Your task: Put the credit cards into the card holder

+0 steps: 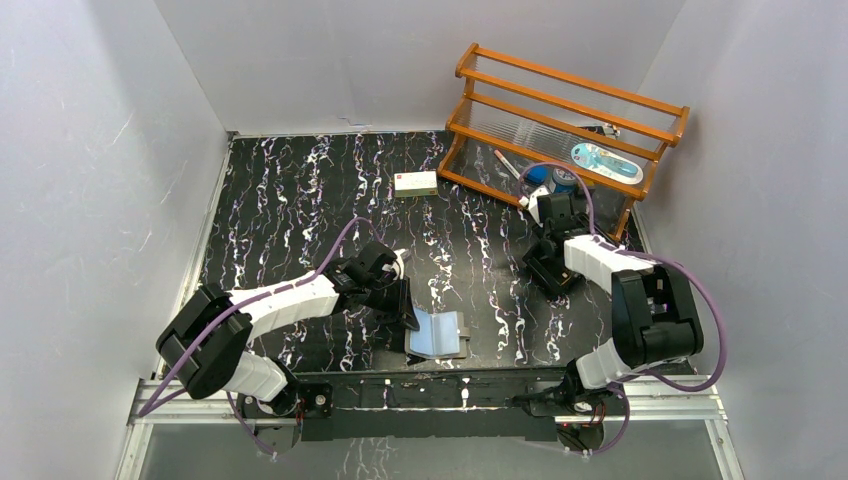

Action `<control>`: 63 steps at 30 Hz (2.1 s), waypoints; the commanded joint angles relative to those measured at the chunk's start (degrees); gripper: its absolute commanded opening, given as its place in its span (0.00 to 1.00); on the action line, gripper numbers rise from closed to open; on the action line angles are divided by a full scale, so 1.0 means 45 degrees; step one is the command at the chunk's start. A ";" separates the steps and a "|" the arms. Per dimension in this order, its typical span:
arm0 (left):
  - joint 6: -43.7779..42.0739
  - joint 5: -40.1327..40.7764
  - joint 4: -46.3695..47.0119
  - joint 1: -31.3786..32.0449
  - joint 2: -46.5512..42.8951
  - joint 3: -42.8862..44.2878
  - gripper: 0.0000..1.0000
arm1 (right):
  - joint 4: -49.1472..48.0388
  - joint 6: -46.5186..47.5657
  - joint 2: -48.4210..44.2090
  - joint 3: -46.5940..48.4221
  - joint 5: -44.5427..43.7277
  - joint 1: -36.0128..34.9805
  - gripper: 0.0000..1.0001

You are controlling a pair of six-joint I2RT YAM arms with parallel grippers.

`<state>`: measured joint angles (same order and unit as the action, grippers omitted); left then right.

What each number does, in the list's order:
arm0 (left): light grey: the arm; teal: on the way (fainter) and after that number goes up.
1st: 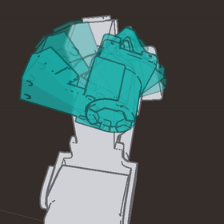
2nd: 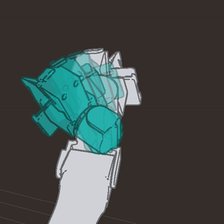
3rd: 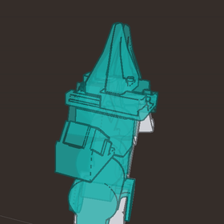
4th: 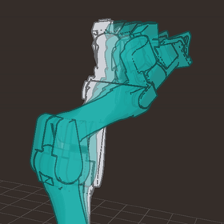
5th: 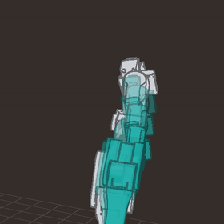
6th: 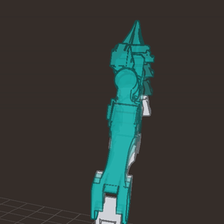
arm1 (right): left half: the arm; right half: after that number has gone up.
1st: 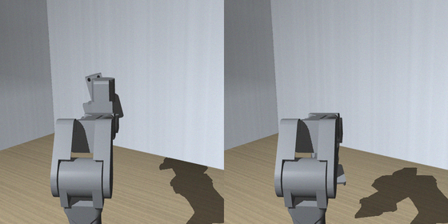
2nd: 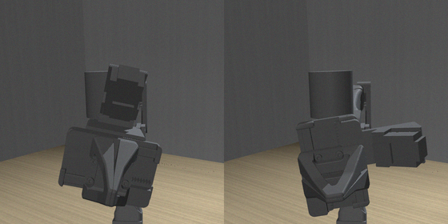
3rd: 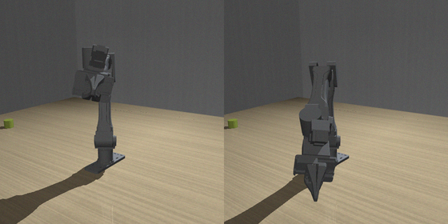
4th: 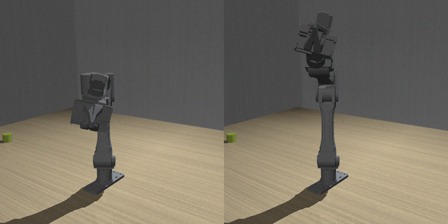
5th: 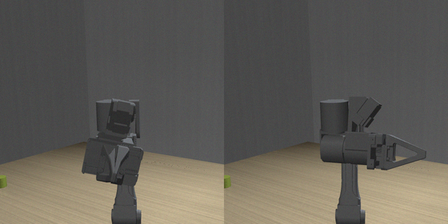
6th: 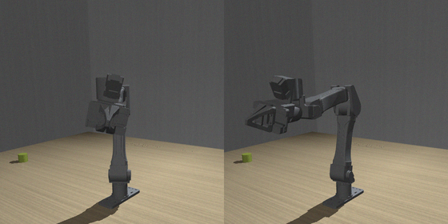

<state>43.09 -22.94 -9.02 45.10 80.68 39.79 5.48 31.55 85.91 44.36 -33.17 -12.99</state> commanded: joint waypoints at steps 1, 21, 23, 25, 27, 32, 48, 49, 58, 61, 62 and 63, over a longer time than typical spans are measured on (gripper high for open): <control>0.0008 -0.0317 0.0006 -0.0076 -0.0269 -0.0097 0.10 | -0.0897 0.0290 0.0311 0.0319 -0.0219 0.0313 0.54; 0.0248 -0.0469 0.0187 -0.0071 -0.0180 -0.0144 0.10 | -0.1529 0.0847 0.0363 0.0510 0.0298 0.0698 0.47; 0.0261 -0.0447 0.0199 -0.0088 -0.0208 -0.0155 0.10 | -0.1565 0.0910 0.0227 0.0514 0.0321 0.0747 0.44; 0.0268 -0.0447 0.0224 -0.0078 -0.0227 -0.0187 0.10 | -0.1491 0.0904 0.0104 0.0566 0.0346 0.0766 0.43; 0.0269 -0.0466 0.0226 -0.0074 -0.0227 -0.0185 0.10 | -0.1354 0.0861 0.0019 0.0624 0.0350 0.0780 0.43; 0.0312 -0.0466 0.0265 -0.0080 -0.0277 -0.0214 0.10 | -0.1257 0.0784 -0.0394 0.0669 0.0158 0.0871 0.41; 0.0385 -0.0482 0.0324 -0.0073 -0.0445 -0.0329 0.10 | -0.0857 0.0802 -0.0542 0.1055 0.0374 0.1037 0.38; 0.0385 -0.0488 0.0324 -0.0068 -0.0432 -0.0327 0.10 | -0.0835 0.0811 -0.0547 0.1070 0.0402 0.1033 0.36; 0.0405 -0.0487 0.0355 -0.0075 -0.0367 -0.0301 0.10 | -0.0386 0.0702 -0.0896 0.1393 0.0507 0.1060 0.26; 0.0424 -0.0511 0.0401 -0.0081 -0.0330 -0.0322 0.10 | 0.0011 0.0594 -0.1018 0.1632 0.0512 0.1069 0.25; 0.0434 -0.0525 0.0402 -0.0081 -0.0317 -0.0311 0.10 | 0.0162 0.0573 -0.1080 0.1708 0.0520 0.1054 0.25; 0.0425 -0.0522 0.0402 -0.0079 -0.0316 -0.0308 0.10 | 0.0338 0.0538 -0.1092 0.1808 0.0528 0.1052 0.25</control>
<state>44.88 -23.62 -7.27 45.06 80.68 38.85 8.25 34.46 83.59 47.92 -29.43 -8.97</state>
